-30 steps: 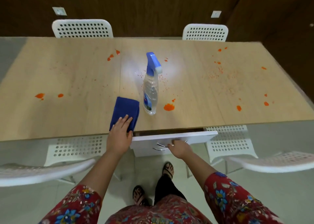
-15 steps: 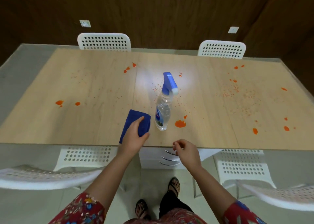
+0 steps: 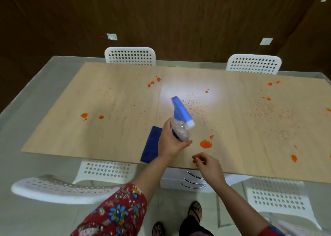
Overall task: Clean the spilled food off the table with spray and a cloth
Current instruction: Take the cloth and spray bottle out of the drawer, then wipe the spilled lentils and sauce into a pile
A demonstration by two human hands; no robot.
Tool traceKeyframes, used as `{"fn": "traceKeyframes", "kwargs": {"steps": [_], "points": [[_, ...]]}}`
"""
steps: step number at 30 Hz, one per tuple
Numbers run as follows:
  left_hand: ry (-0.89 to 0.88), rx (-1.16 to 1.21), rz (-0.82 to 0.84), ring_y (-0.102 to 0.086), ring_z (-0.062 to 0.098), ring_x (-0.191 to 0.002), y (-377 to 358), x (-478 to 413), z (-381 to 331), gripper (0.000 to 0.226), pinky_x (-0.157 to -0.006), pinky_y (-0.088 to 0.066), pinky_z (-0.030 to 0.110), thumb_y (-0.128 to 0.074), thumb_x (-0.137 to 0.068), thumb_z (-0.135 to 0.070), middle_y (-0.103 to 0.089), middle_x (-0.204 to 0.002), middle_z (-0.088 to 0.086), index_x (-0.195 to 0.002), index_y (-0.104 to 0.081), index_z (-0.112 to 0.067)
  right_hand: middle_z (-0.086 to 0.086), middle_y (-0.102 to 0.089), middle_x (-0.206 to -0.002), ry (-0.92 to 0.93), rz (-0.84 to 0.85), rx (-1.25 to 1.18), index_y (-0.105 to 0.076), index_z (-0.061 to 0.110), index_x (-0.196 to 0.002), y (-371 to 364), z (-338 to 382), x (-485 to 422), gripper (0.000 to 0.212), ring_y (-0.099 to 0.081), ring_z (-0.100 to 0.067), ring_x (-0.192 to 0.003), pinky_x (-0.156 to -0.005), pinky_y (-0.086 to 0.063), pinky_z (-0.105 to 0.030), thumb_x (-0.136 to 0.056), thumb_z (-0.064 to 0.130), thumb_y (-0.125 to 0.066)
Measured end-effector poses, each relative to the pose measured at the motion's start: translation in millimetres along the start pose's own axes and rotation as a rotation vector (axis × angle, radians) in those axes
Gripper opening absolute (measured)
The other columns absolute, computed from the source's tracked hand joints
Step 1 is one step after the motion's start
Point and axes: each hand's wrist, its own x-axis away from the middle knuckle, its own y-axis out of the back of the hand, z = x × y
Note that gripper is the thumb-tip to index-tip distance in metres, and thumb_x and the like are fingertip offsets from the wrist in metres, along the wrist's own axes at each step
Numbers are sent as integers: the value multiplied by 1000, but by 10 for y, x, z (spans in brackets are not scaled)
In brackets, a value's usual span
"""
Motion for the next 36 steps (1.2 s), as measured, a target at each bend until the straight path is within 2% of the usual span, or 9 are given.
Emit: {"fn": "traceKeyframes", "kwargs": {"steps": [6, 9, 14, 17, 21, 27, 31, 33, 36], "points": [[58, 52, -336, -58, -3, -88, 661, 16, 159, 74, -71, -48, 14, -93, -55, -31, -60, -100, -20, -113, -47, -31, 9, -70, -93, 59, 24, 117, -68, 26, -99, -303, 378, -187, 17, -62, -7, -82, -68, -45, -23, -96, 21, -53], [145, 4, -491, -61, 8, -87, 1065, -10, 315, 73, -70, -45, 21, -92, -55, -27, -61, -99, -12, -113, -48, -23, 4, -68, -98, 73, 42, 218, -66, 21, -103, -495, 681, -278, 19, -57, -11, -82, -71, -47, -28, -97, 30, -50], [267, -23, -651, -62, 24, -96, 1620, -81, 563, 75, -76, -43, 29, -91, -54, -20, -61, -105, -3, -116, -48, -18, 0, -64, -96, -109, 124, 365, -54, 16, -103, -764, 1007, -439, 55, -62, -19, -85, -67, -50, -34, -85, 68, -50], [305, -7, -653, -61, 26, -99, 1785, -120, 650, 75, -78, -43, 32, -89, -57, -18, -58, -106, -3, -118, -46, -16, -3, -59, -113, -190, 105, 400, -35, 14, -124, -873, 1050, -466, 78, -62, -25, -99, -63, -43, -31, -74, 62, -69], [314, 26, -595, -61, 27, -103, 1808, -120, 819, 79, -83, -49, 36, -89, -59, -19, -61, -113, 0, -124, -44, -19, -8, -60, -109, -296, 92, 251, -41, 12, -115, -971, 1085, -459, 57, -60, -26, -93, -66, -46, -34, -79, 39, -75], [284, 79, -510, -59, 23, -114, 1678, -109, 908, 88, -95, -50, 42, -84, -67, -11, -58, -129, 3, -139, -35, -18, -9, -58, -110, -249, 94, 110, -55, 14, -102, -1041, 1031, -508, 29, -59, -26, -91, -72, -52, -36, -81, 24, -71], [447, 215, -626, -52, 30, -125, 1380, 72, 760, 93, -102, -44, 38, -84, -69, -8, -49, -140, 14, -145, -30, -8, -9, -60, -110, -293, 178, -300, -51, 13, -100, -980, 1062, -419, 22, -58, -24, -93, -81, -52, -42, -84, 12, -66], [524, 269, -715, -48, 33, -127, 1166, 259, 662, 80, -102, -42, 40, -80, -73, -9, -47, -139, 15, -141, -38, -7, -9, -60, -108, -374, 215, -529, -51, 12, -105, -821, 1066, -372, 26, -59, -24, -93, -75, -53, -40, -84, 7, -66], [500, 294, -586, -47, 24, -124, 787, 421, 522, 54, -98, -39, 31, -67, -85, -6, -49, -135, 8, -134, -46, -8, -8, -63, -114, -450, 240, -662, -55, 11, -117, -459, 924, -316, 37, -61, -26, -100, -74, -53, -38, -83, 12, -70]]}}
